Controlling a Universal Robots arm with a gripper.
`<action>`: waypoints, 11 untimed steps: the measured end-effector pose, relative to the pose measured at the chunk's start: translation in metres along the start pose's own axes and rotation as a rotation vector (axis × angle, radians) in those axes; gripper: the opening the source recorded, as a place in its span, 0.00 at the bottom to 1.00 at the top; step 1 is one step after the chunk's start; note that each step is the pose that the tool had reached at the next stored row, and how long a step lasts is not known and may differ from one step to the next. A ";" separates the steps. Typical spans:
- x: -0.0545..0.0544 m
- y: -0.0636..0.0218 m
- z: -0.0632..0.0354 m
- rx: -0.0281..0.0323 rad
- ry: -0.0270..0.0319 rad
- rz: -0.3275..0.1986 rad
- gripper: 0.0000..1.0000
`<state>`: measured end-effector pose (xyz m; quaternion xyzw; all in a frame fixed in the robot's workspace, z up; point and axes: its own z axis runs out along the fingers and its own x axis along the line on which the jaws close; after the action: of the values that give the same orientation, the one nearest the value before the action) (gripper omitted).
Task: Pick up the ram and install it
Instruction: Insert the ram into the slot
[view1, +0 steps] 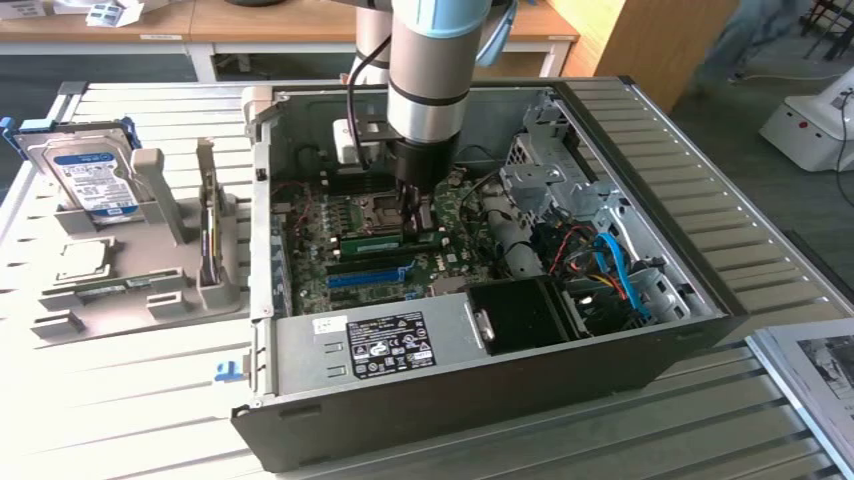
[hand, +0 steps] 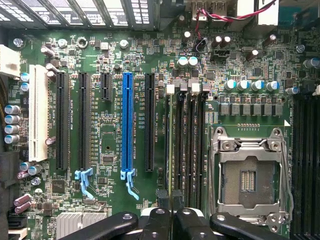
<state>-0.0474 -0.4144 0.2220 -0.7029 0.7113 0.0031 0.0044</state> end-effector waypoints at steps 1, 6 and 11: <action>0.000 0.0000 0.0004 0.0000 -0.0001 0.000 0.12; 0.000 0.0000 0.0019 0.0000 0.0000 0.000 0.12; 0.000 0.0000 0.0034 0.0000 0.0000 0.000 0.12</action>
<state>-0.0474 -0.4144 0.2187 -0.7029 0.7113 0.0031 0.0045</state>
